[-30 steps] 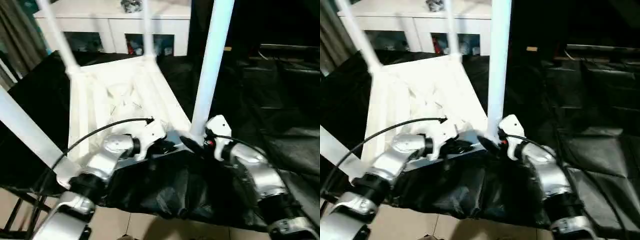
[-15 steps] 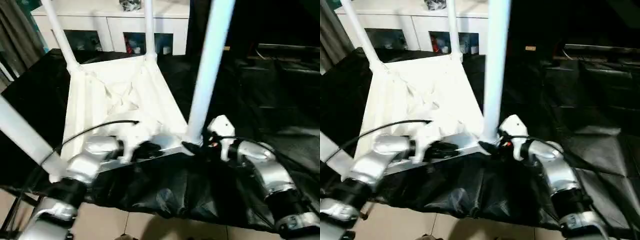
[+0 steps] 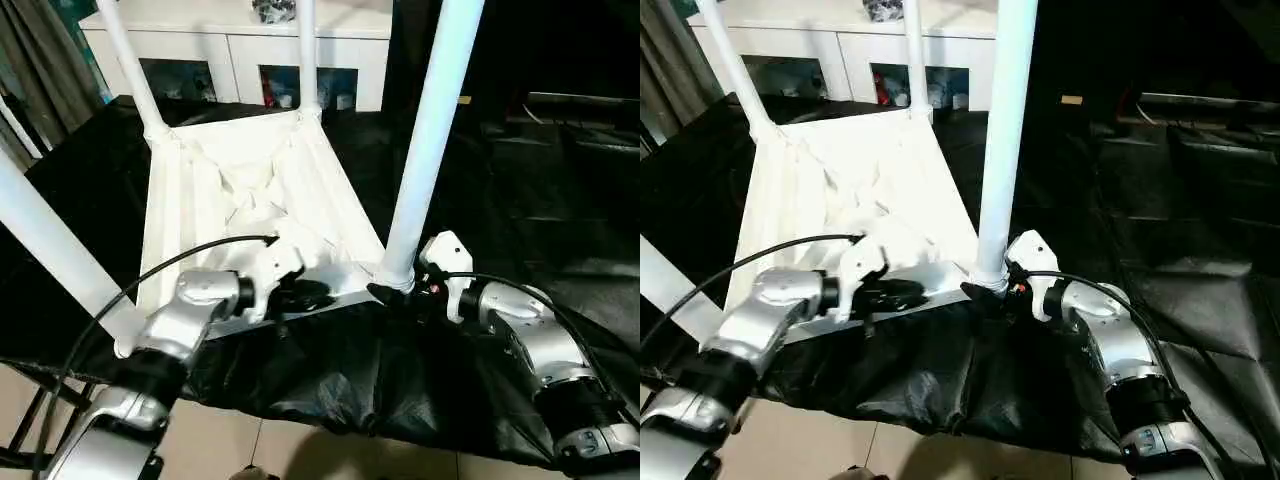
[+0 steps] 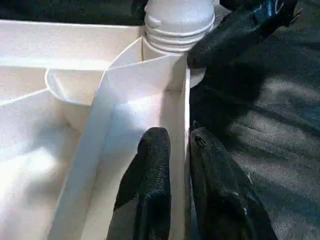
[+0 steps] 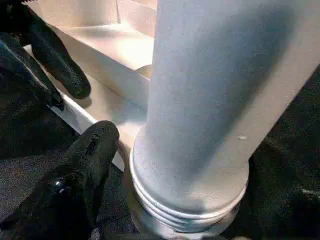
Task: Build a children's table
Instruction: Rotate leg to tighten
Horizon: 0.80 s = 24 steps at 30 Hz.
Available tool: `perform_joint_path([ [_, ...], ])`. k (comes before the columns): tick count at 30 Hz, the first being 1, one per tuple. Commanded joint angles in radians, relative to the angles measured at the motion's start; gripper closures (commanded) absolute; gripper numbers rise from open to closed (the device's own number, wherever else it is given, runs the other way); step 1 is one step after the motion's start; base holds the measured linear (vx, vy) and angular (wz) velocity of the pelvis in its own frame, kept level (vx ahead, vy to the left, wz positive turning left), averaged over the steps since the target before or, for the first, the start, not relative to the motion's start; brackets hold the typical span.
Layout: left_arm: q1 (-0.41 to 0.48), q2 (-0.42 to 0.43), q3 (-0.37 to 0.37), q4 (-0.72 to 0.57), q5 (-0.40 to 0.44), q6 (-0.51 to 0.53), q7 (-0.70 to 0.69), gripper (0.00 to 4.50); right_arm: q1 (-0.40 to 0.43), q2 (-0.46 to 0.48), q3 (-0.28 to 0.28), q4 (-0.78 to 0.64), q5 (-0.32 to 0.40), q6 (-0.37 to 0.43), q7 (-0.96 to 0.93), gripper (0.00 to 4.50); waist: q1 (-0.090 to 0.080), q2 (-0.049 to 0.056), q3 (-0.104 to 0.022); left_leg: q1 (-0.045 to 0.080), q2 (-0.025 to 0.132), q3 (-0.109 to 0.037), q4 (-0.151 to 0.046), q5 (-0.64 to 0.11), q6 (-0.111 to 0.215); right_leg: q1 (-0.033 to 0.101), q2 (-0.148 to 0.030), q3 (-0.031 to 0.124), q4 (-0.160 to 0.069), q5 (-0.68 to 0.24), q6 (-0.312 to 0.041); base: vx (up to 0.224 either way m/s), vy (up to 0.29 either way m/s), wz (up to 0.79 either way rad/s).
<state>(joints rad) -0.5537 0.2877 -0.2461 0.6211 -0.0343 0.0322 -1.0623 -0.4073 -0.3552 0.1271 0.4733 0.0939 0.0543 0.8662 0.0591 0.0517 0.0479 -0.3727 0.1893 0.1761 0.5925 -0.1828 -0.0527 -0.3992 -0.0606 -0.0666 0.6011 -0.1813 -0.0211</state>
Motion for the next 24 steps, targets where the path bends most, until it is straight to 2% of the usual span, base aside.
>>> perform_joint_path([
  [1,-0.030,0.000,-0.010,0.053,0.045,-0.036,0.051,3.72,0.001,-0.002,0.008,-0.017,0.005,-0.004,0.019,0.57,0.002,-0.012,-0.065,0.007,0.037,-0.011,-0.061,-0.171,0.073,0.054,-0.078,0.046,-0.074,-0.188,-0.211,0.000,0.000,0.00],
  [5,-0.062,0.002,-0.041,0.110,0.107,-0.071,0.099,3.72,0.012,-0.003,0.016,-0.030,0.006,-0.002,0.028,0.57,0.001,-0.012,-0.061,0.009,0.036,-0.012,-0.064,-0.204,0.062,0.055,-0.080,0.045,-0.082,-0.262,-0.192,0.000,0.000,0.00],
  [9,-0.067,0.005,-0.048,0.120,0.115,-0.073,0.098,3.72,0.016,-0.003,0.019,-0.034,0.006,-0.001,0.031,0.57,0.000,-0.011,-0.057,0.013,0.037,-0.013,-0.067,-0.234,0.052,0.050,-0.080,0.044,-0.090,-0.335,-0.175,0.000,0.000,0.00],
  [10,-0.070,0.006,-0.051,0.127,0.116,-0.073,0.092,3.87,0.017,-0.003,0.019,-0.035,0.007,0.000,0.033,0.57,0.001,-0.012,-0.058,0.013,0.037,-0.014,-0.067,-0.238,0.049,0.051,-0.080,0.045,-0.090,-0.343,-0.172,0.000,0.000,0.00],
  [12,-0.072,0.006,-0.053,0.133,0.116,-0.073,0.089,4.07,0.019,-0.002,0.020,-0.036,0.007,0.001,0.034,0.57,0.001,-0.012,-0.058,0.013,0.037,-0.014,-0.067,-0.239,0.048,0.050,-0.080,0.045,-0.091,-0.343,-0.171,0.000,0.000,0.00],
  [14,-0.078,0.004,-0.050,0.151,0.110,-0.071,0.082,4.07,0.021,-0.002,0.021,-0.038,0.007,0.002,0.037,0.57,0.001,-0.012,-0.058,0.013,0.036,-0.014,-0.068,-0.241,0.049,0.049,-0.080,0.045,-0.091,-0.340,-0.173,0.000,0.000,0.00],
  [15,-0.082,0.002,-0.046,0.161,0.101,-0.067,0.069,4.38,0.023,-0.002,0.022,-0.040,0.007,0.003,0.039,0.57,0.001,-0.013,-0.058,0.012,0.037,-0.014,-0.068,-0.242,0.048,0.050,-0.081,0.045,-0.091,-0.341,-0.174,0.000,0.000,0.00],
  [19,-0.090,0.000,-0.039,0.180,0.087,-0.062,0.039,4.48,0.024,-0.003,0.024,-0.043,0.008,0.006,0.044,0.57,0.000,-0.015,-0.057,0.013,0.035,-0.014,-0.068,-0.245,0.049,0.049,-0.080,0.044,-0.093,-0.355,-0.171,0.000,0.000,0.00],
  [24,-0.103,0.010,-0.051,0.208,0.090,-0.070,-0.008,4.49,0.019,-0.009,0.020,-0.039,0.017,0.011,0.059,0.57,0.000,-0.012,-0.058,0.012,0.037,-0.014,-0.068,-0.234,0.054,0.050,-0.080,0.045,-0.090,-0.326,-0.182,0.000,0.000,0.00],
])
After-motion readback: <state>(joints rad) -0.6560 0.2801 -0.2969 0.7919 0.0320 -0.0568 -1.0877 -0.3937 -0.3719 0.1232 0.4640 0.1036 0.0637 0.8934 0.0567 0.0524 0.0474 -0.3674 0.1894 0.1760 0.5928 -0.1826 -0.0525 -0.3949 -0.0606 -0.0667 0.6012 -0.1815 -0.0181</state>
